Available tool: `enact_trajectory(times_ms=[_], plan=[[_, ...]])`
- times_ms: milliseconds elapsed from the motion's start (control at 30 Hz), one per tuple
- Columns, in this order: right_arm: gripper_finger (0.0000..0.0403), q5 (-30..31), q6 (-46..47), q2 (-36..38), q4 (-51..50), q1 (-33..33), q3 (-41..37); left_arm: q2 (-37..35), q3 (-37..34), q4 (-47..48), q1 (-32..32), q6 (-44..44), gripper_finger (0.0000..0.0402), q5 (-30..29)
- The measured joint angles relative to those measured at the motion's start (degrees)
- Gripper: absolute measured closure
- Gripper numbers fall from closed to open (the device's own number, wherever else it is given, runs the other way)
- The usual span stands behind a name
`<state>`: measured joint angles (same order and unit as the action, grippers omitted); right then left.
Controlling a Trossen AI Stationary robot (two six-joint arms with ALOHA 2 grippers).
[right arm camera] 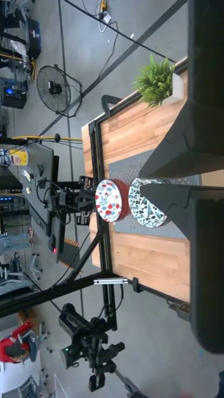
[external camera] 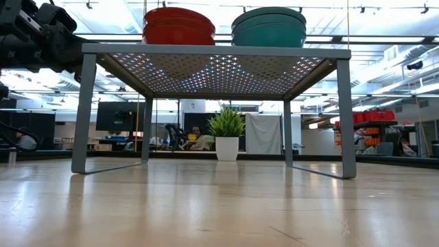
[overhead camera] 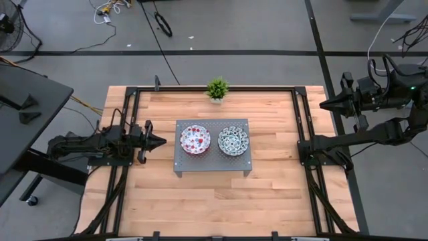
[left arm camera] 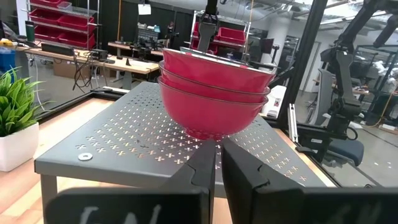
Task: Pick & Place Mini bowls
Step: Return to Home Position
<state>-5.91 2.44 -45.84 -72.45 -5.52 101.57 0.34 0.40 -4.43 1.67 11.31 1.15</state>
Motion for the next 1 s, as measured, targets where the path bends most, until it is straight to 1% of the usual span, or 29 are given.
enact_trajectory(times_ms=[833, 900, 1000], plan=[[0.0373, 0.0, 0.2, 0.0, 0.3, 0.0, 0.0, 0.0, 0.0, 0.0, 0.0, 0.0, 0.0369, 0.0], [0.0373, 0.0, 2.0, 0.0, 2.9, 0.0, 0.0, 0.0, 0.0, 0.0, 0.0, 0.0, 0.0369, 0.0], [0.0373, 0.0, 7.9, 0.0, 6.4, 0.1, 0.0, 0.0, 0.0, 0.0, 0.0, 0.0, 0.0369, 0.0]])
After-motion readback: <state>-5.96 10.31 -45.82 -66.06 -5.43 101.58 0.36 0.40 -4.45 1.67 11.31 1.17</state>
